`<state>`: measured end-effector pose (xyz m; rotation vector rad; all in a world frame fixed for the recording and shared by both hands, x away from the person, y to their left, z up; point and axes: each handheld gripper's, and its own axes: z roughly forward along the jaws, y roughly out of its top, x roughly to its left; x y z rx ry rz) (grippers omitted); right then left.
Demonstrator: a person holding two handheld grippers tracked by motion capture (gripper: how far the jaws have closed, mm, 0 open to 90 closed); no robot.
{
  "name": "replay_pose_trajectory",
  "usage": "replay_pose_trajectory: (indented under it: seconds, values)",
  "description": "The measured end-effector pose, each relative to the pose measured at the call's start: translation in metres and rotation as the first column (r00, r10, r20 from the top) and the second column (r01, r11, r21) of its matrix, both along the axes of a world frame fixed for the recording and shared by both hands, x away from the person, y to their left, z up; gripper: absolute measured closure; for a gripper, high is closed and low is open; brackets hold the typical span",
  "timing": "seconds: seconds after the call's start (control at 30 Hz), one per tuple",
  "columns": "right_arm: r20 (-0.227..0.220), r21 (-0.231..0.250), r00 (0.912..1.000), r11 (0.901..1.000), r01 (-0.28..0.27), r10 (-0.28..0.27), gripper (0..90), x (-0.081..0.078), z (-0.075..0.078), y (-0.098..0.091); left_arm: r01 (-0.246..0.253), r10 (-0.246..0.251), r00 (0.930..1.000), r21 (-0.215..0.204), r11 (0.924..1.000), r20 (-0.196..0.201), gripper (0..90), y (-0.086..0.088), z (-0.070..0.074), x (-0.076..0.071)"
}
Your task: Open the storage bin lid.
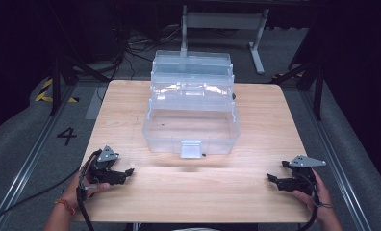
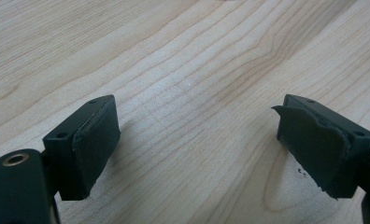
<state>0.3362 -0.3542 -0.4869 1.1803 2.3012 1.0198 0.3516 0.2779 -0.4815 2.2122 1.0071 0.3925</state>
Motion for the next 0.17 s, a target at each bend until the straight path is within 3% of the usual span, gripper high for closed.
replay_pose_trajectory:
  seconds: [0.17]
  values:
    - [-0.001, 0.0, 1.0, 1.0, 0.001, -0.001, 15.2, -0.0001, 0.0001, -0.0003, 0.003, -0.003, 1.0, 0.002, 1.0, 0.0, 13.7, 0.0001, 0.0001, 0.0002]
